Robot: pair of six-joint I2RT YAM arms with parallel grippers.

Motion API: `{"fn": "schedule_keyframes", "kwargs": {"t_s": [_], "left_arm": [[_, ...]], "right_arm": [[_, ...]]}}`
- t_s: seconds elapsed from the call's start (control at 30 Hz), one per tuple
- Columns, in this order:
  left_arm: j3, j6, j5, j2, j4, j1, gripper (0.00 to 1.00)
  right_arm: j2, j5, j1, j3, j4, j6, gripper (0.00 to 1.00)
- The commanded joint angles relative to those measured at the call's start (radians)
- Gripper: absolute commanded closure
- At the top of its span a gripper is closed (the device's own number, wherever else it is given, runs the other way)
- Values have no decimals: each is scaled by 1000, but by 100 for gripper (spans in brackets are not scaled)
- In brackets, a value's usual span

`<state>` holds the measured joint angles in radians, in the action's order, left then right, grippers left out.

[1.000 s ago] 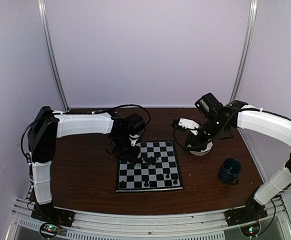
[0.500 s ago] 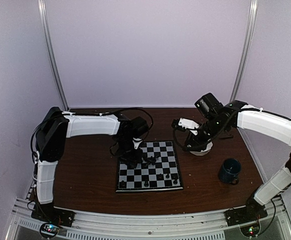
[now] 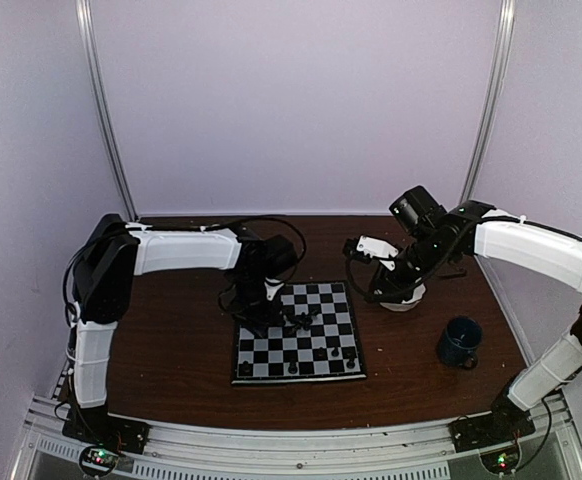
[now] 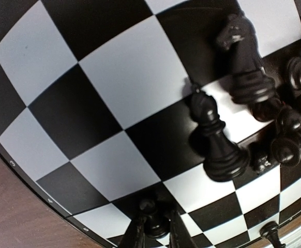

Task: Set up the chess pieces on the board
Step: Pick up the pawn from the chessboard, then pass from the left arm to the right

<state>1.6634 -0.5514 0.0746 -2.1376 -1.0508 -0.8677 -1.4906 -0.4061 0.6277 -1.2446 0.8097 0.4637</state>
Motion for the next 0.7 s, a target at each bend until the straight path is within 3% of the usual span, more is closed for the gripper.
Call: {"fn": "schedule_keyframes", "kwargs": {"t_s": [0.0,0.23,0.43,0.67], "left_arm": [[-9,66,-28,73,-13,-5,88],[-71,164,42,314,192,-5,90],[-265,287,192,516,560,-39,88],[-342,360,201,588,681,-75,88]], "right_arm": [[3,-17,-5,-10,-7,-4,64],[-14,-50,-12,-94,15,-63,65],[-106,-295,-22,-275,90,-169,63],[-186,-582,-18,-391,95,-306,58]]}}
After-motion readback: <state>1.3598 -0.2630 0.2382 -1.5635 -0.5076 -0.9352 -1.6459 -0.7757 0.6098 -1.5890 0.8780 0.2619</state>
